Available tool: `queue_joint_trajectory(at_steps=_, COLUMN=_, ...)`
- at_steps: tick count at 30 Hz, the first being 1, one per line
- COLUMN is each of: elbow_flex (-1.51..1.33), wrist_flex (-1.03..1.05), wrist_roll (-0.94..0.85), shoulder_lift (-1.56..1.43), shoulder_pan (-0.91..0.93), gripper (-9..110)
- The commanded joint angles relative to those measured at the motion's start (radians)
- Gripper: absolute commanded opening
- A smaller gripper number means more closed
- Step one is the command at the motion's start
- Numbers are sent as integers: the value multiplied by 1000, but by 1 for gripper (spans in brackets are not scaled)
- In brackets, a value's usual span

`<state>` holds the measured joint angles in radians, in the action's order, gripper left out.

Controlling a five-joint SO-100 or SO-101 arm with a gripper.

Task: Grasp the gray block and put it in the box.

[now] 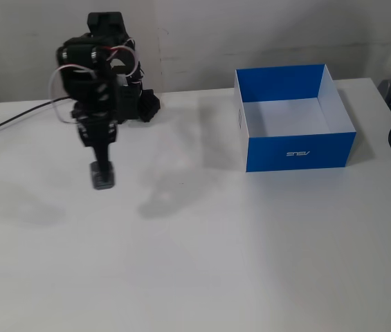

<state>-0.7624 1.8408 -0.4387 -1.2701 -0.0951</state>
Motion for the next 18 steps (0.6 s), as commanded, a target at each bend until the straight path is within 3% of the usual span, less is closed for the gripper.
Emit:
queue_joint_trajectory(at_steps=1, elbow_flex=120, wrist_flex=44, wrist_roll=72, shoulder_lift=-130, shoulder_pan=87, gripper=0)
queue_joint_trajectory(at_steps=18, elbow_flex=287, wrist_flex=44, wrist_roll=434, shoulder_lift=-156, shoulder_pan=479, gripper=0)
